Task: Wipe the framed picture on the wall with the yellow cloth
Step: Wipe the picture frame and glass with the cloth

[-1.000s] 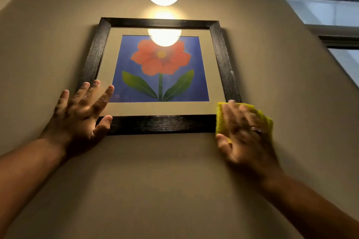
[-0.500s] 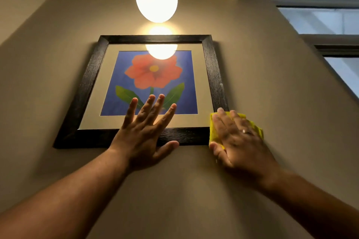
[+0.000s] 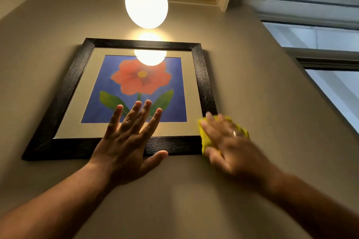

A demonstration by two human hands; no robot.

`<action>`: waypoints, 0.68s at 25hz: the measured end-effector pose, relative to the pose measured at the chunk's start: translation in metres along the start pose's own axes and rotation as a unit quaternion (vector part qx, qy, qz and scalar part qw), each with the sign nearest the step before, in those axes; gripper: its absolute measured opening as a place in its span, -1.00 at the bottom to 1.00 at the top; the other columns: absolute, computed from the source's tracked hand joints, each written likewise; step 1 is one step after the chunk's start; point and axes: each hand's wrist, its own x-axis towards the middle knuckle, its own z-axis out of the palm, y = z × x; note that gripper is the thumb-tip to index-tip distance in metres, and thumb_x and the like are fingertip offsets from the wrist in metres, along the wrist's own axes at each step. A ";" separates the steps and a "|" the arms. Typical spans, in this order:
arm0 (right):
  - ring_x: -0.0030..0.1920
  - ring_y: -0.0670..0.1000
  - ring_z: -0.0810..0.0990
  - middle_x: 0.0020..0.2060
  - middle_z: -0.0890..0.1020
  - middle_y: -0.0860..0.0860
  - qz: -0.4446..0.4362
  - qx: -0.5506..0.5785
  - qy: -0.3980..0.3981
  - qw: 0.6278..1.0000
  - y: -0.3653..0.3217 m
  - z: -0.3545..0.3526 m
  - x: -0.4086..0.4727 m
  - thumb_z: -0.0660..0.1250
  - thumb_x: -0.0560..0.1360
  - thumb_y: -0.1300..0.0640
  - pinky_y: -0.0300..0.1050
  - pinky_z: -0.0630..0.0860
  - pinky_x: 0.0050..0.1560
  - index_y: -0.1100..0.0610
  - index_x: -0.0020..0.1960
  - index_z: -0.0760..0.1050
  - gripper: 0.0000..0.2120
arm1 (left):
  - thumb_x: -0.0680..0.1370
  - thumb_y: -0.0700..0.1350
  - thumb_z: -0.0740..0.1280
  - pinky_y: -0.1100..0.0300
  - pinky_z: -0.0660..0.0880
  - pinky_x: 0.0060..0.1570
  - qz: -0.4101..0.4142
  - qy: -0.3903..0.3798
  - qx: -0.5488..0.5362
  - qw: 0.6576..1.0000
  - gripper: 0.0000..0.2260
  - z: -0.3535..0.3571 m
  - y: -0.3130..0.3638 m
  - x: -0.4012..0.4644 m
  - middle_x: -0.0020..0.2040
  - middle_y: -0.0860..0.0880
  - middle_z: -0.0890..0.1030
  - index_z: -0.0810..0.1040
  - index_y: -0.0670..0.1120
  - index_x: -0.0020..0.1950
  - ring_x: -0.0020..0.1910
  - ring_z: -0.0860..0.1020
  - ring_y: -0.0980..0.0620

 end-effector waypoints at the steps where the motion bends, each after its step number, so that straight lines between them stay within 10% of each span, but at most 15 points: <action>1: 0.52 -0.03 -0.17 0.52 -0.08 -0.13 -0.027 0.000 -0.010 1.000 -0.006 0.002 -0.024 -0.10 0.41 -0.24 -0.09 -0.13 0.51 -0.12 0.51 -0.05 -0.32 | 0.49 0.43 -0.03 -0.32 -0.02 0.47 0.002 0.001 -0.001 1.000 -0.21 0.000 0.001 0.001 0.60 -0.15 -0.01 -0.06 0.00 0.59 0.57 -0.06 -0.13; 10: 0.20 0.15 0.52 0.31 0.48 0.12 0.129 0.001 0.111 0.985 0.048 -0.048 0.202 0.10 0.58 0.09 -0.15 0.41 0.09 0.04 0.33 0.39 -0.66 | 0.49 0.45 -0.05 -0.27 -0.09 0.49 0.004 0.015 -0.009 1.000 -0.23 0.000 -0.002 0.000 0.60 -0.13 -0.03 -0.11 0.08 0.58 0.57 -0.08 -0.12; 17: -0.12 0.09 0.44 -0.05 0.46 0.06 0.030 -0.082 0.084 0.993 -0.018 -0.009 0.004 0.18 0.46 -0.02 -0.05 0.41 -0.08 0.02 0.05 0.43 -0.78 | 0.46 0.46 -0.02 -0.31 0.00 0.47 -0.015 0.010 -0.017 1.000 -0.20 -0.001 0.000 0.000 0.59 -0.15 0.04 -0.04 0.04 0.58 0.57 -0.02 -0.15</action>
